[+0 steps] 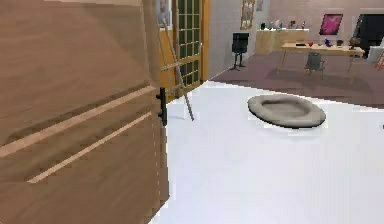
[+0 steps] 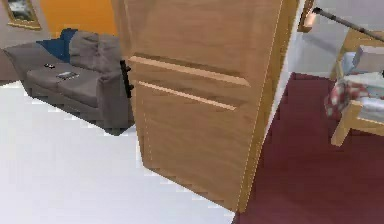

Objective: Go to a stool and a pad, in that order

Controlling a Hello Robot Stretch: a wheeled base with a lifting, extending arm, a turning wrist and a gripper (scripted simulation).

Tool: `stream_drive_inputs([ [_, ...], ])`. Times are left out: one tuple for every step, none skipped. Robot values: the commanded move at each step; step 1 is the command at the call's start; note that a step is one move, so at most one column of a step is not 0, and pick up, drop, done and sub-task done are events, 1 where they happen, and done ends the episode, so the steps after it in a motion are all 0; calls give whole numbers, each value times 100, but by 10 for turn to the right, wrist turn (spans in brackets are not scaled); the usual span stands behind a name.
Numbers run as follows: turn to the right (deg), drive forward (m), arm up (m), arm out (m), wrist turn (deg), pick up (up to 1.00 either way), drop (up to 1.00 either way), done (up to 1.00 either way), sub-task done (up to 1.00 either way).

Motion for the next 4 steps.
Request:
stream_drive_inputs([
  [120,0,0,0,0,0,0,0,0],
  [0,100,0,0,0,0,0,0,0],
  [240,0,0,0,0,0,0,0,0],
  [0,10,0,0,0,0,0,0,0],
])
